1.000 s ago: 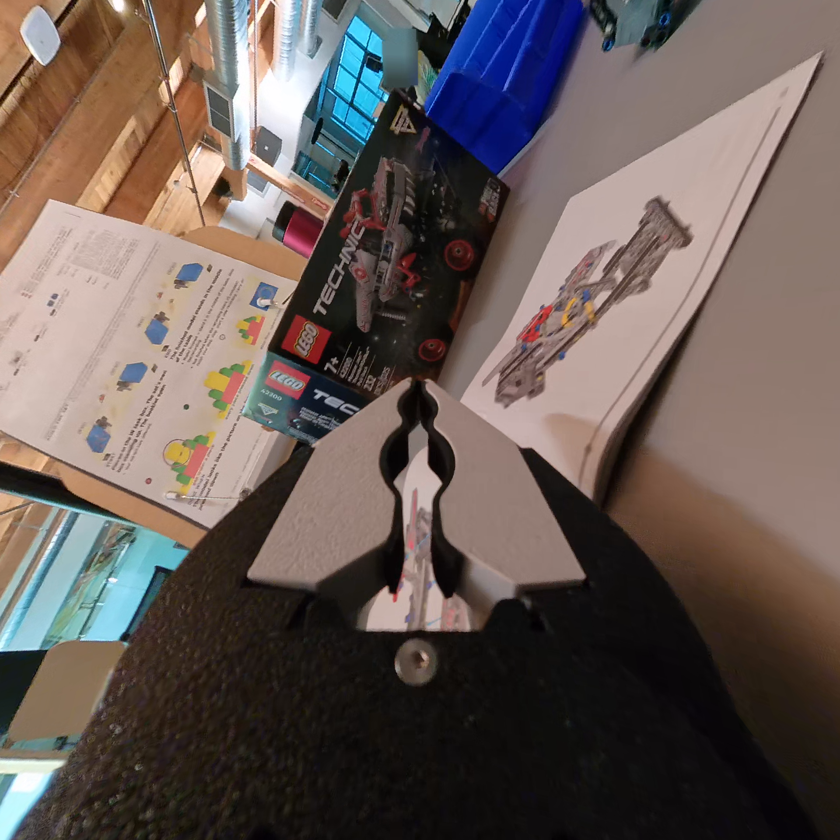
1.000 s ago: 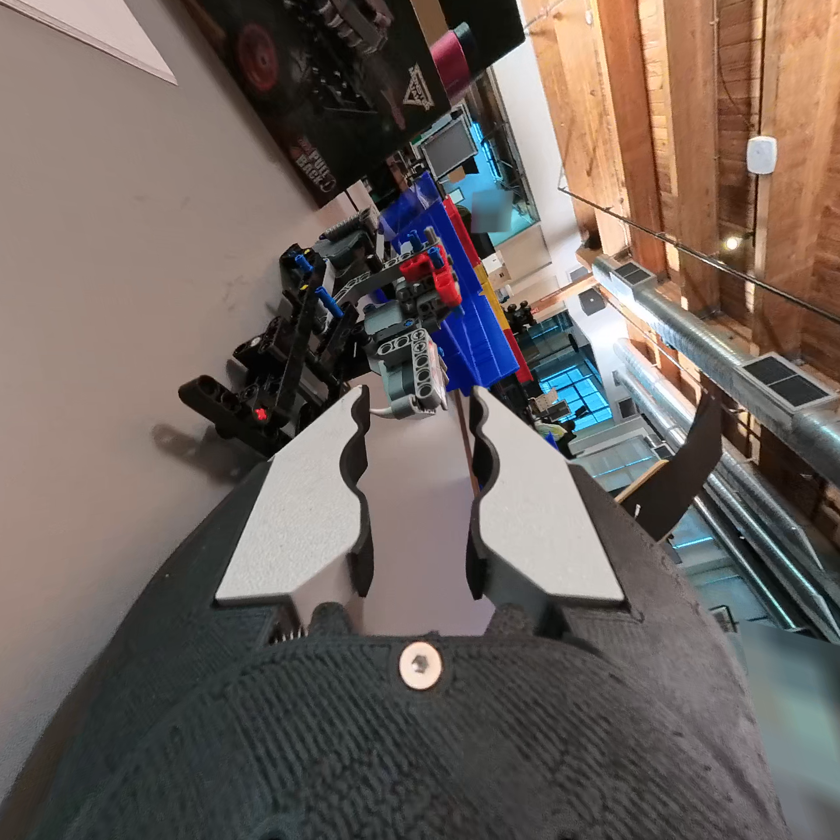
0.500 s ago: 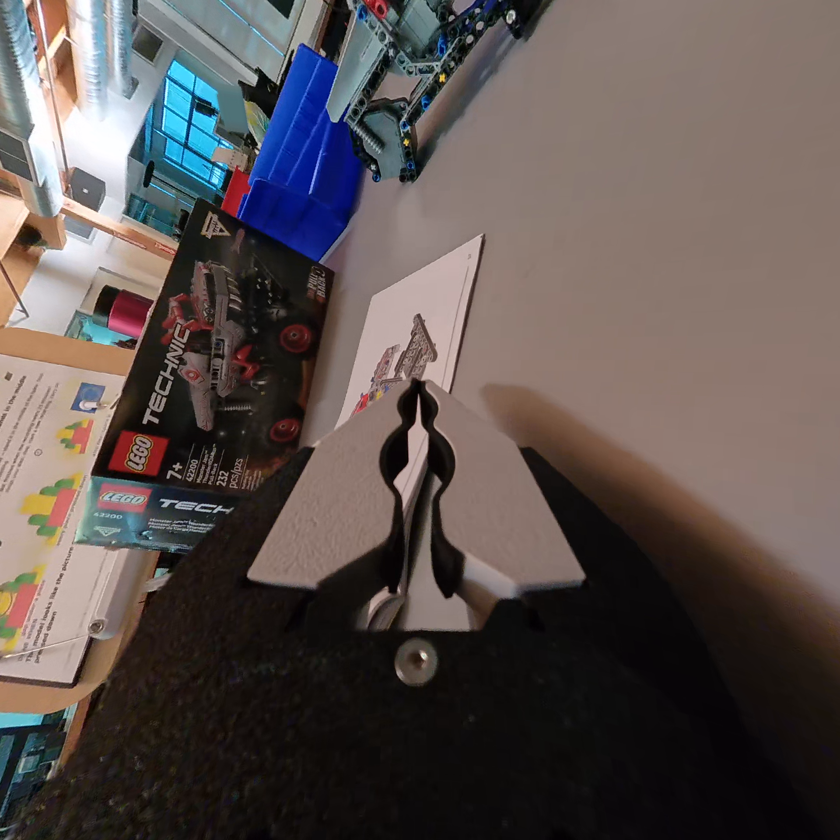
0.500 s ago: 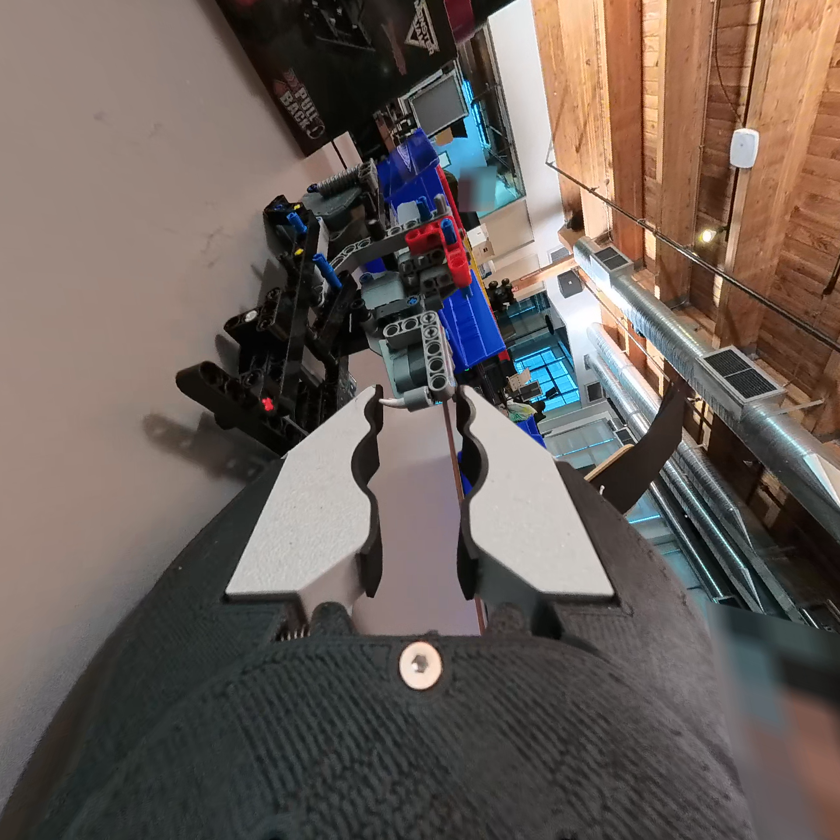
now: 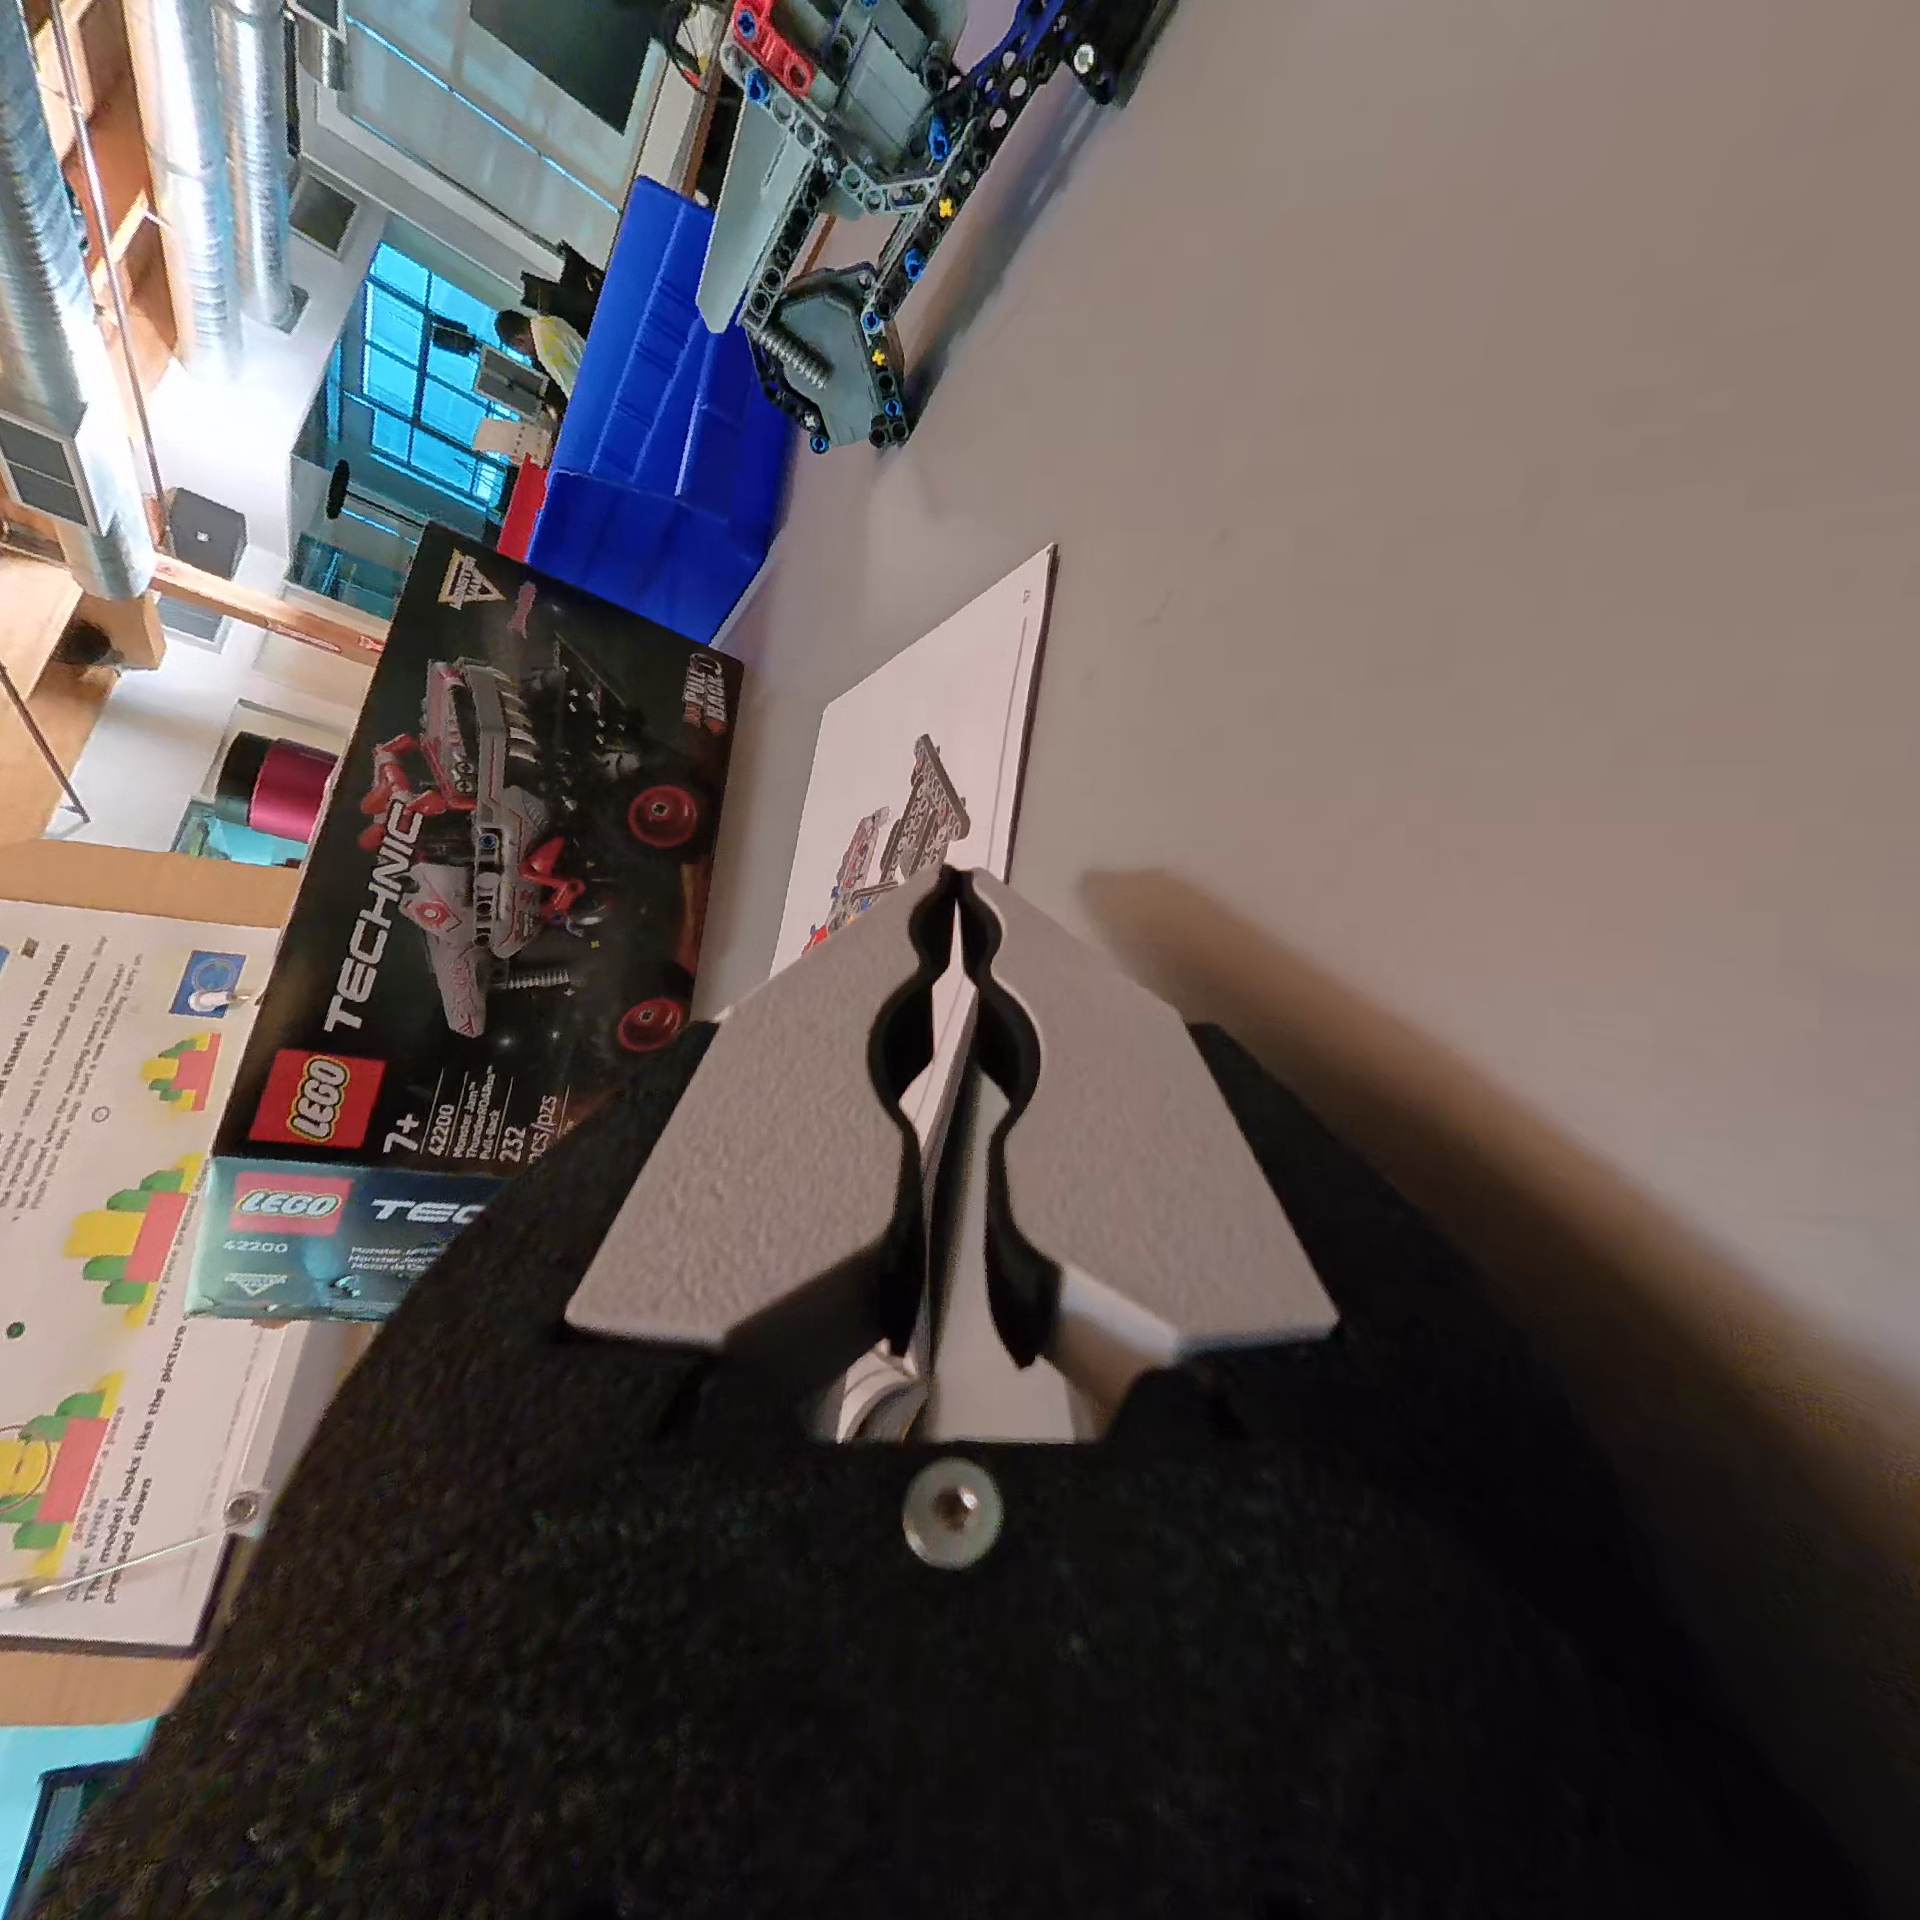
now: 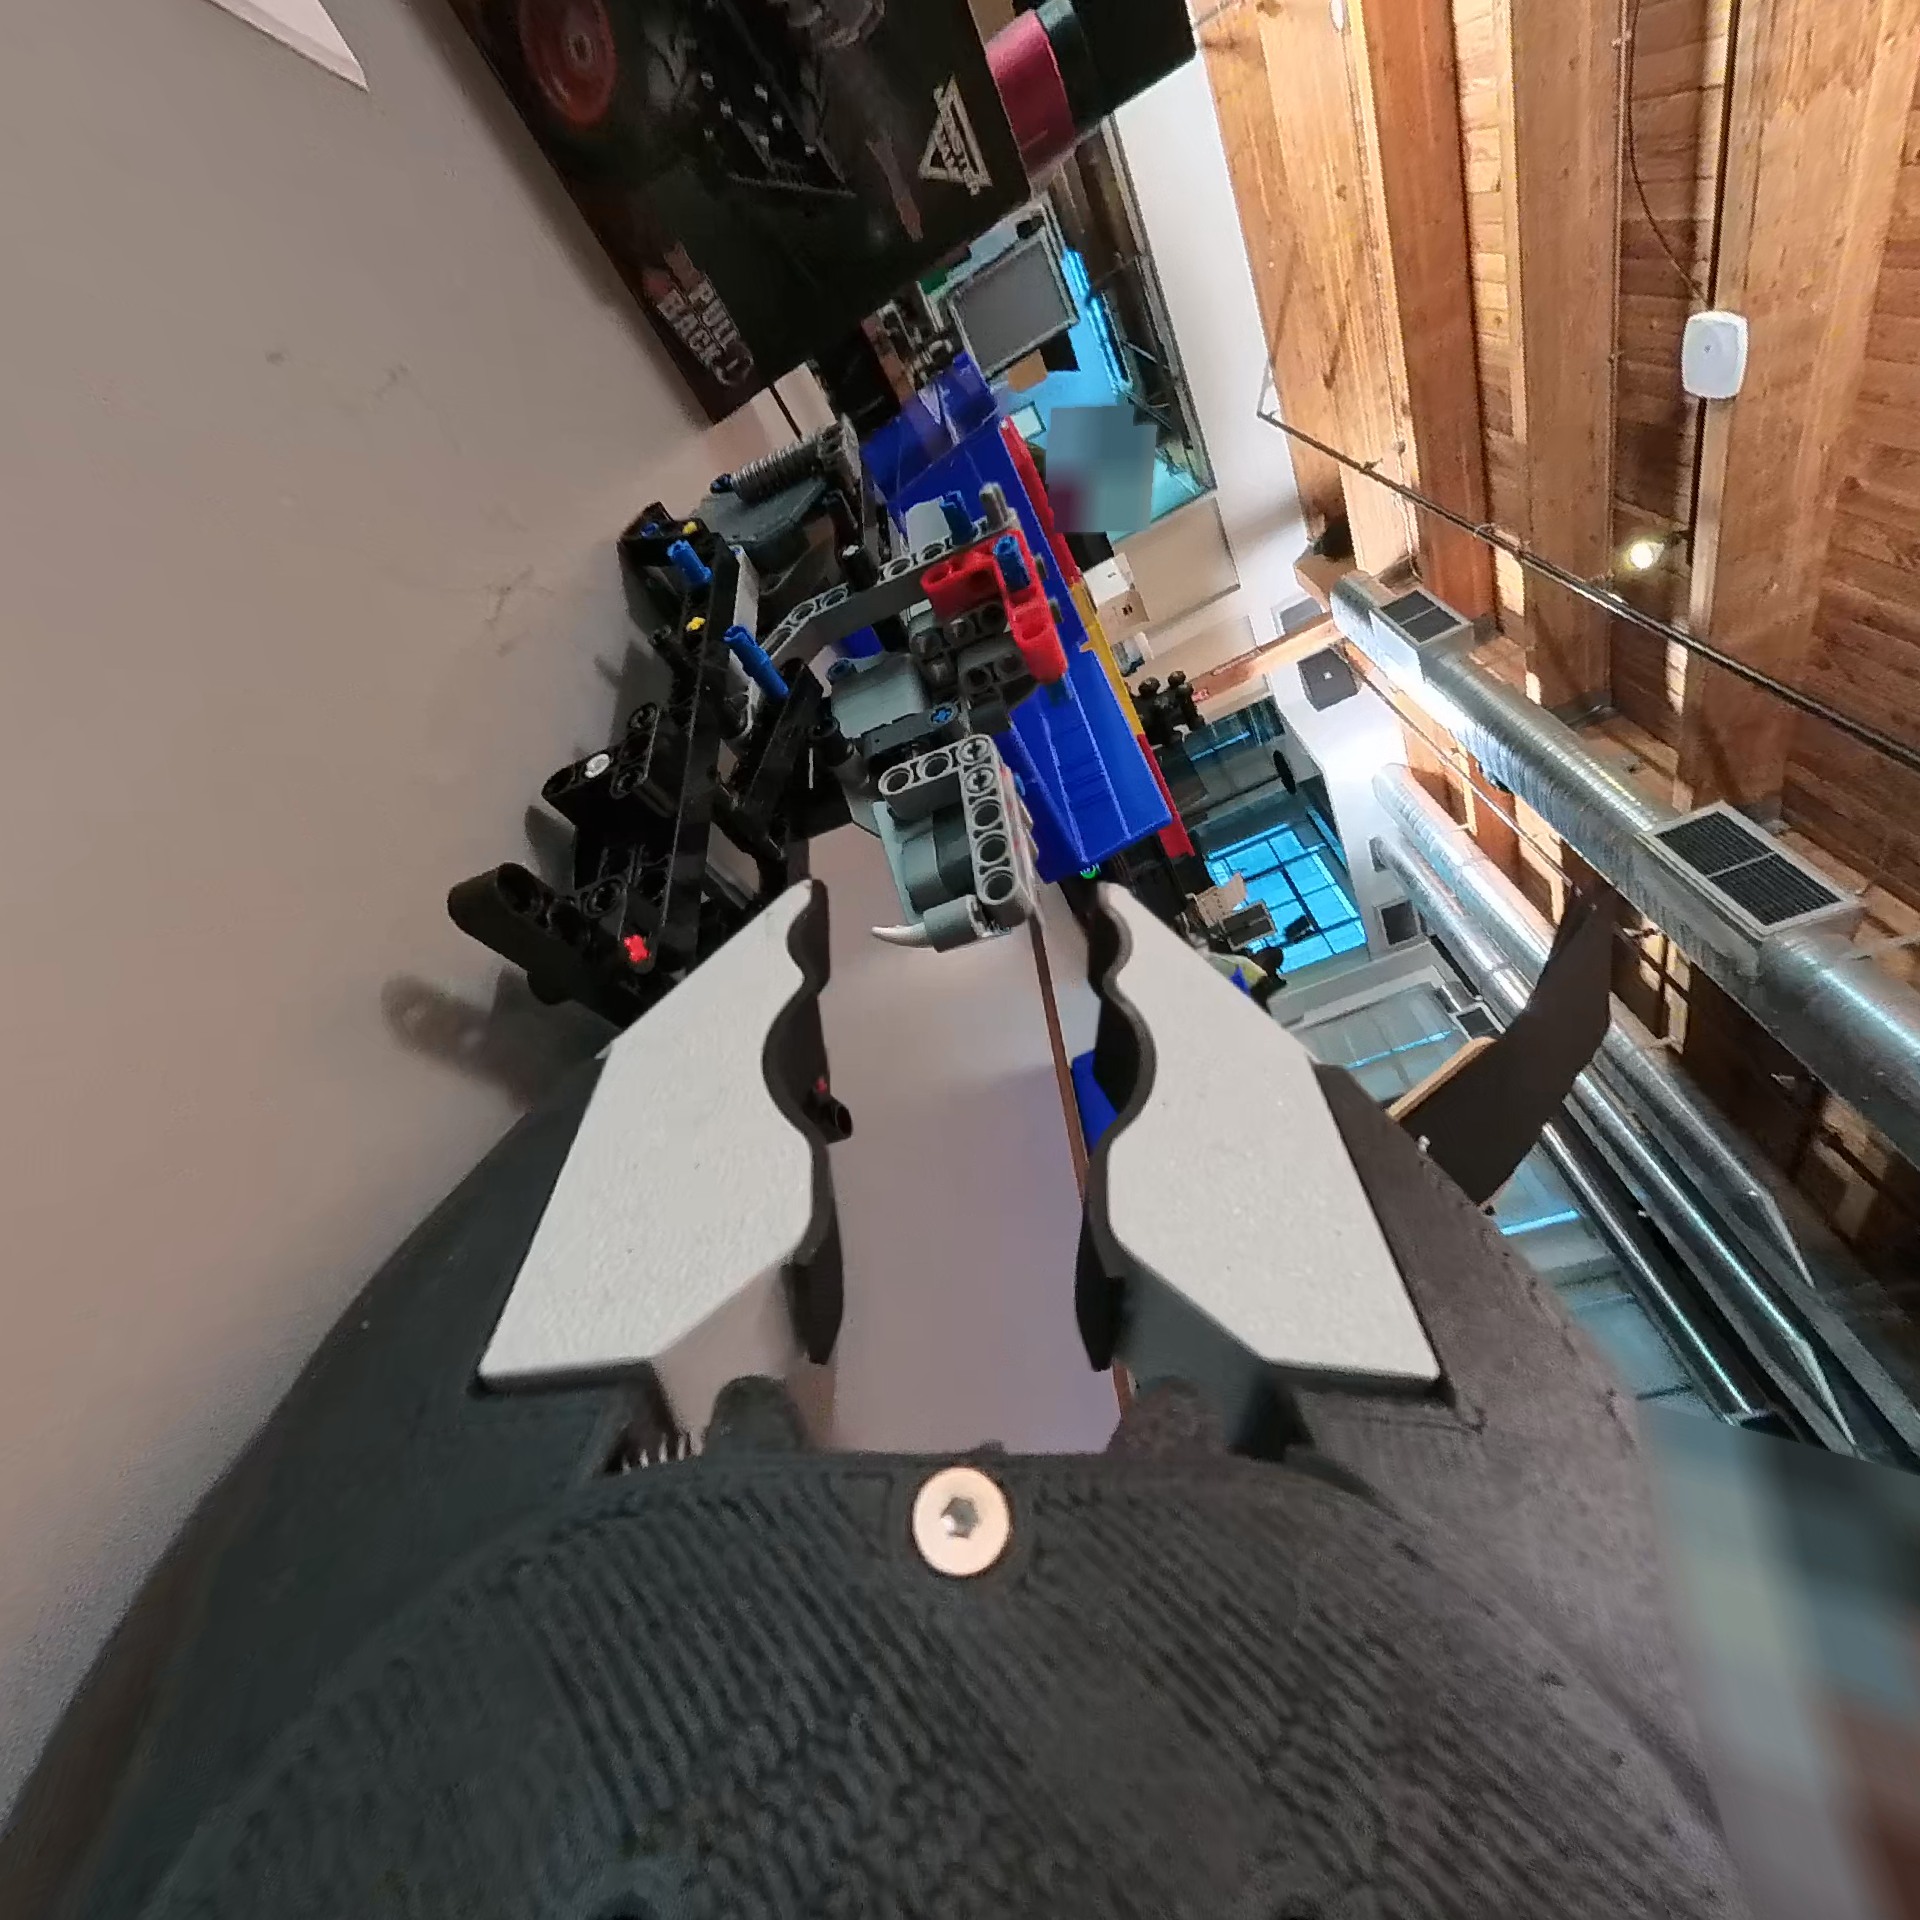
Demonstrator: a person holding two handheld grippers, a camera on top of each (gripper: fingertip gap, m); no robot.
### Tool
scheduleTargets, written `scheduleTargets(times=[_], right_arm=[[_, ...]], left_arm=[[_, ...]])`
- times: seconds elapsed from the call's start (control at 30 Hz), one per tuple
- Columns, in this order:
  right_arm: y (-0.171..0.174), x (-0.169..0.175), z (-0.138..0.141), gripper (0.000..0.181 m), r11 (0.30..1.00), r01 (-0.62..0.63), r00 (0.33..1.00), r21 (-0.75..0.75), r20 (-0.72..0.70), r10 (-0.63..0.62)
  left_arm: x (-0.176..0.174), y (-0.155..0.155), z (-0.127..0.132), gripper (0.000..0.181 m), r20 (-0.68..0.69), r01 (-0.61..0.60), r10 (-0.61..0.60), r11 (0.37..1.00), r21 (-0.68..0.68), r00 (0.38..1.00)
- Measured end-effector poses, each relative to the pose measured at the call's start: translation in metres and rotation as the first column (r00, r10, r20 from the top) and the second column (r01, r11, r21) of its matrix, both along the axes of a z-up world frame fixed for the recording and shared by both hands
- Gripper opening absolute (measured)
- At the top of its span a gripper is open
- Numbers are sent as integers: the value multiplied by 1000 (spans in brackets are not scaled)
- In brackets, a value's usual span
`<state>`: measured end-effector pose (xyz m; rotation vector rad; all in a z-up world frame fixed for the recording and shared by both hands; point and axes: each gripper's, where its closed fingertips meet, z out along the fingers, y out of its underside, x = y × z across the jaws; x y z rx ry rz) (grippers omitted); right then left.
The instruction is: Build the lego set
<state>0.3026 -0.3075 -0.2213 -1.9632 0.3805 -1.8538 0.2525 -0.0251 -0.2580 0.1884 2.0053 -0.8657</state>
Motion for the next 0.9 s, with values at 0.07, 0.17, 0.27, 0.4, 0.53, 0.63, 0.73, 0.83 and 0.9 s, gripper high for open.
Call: scheduleTargets(times=[0.07,0.17,0.27,0.4,0.53,0.63,0.73,0.83,0.9], right_arm=[[2,-2,2,53,1000,-23,1000,20,5,23],[8,-7,8,60,989,-94,995,110,-18,97],[14,-13,7,63,932,-149,963,329,-168,213],[4,-11,11,66,799,-46,919,599,-288,269],[-6,-6,4,59,672,91,869,735,-388,306],[-1,-5,-5,54,664,122,823,738,-449,348],[6,-5,-7,36,654,109,785,748,-469,406],[8,-2,-6,29,667,82,784,740,-461,415],[9,0,-8,29,700,54,785,712,-464,411]], left_arm=[[2,1,0,0,-5,-6,6,1000,-5,1000],[3,2,2,0,-2,-6,6,1000,-21,1000],[2,2,3,0,11,1,-1,1000,-21,1000],[1,1,4,0,17,10,-9,1000,-18,1000],[1,0,5,0,22,15,-14,1000,-20,1000],[0,-1,5,0,24,18,-17,1000,-17,1000],[0,-3,4,0,26,22,-21,1000,-14,999],[0,-3,4,0,26,24,-23,1000,-13,999],[0,-4,4,0,25,25,-25,1000,-13,999]])
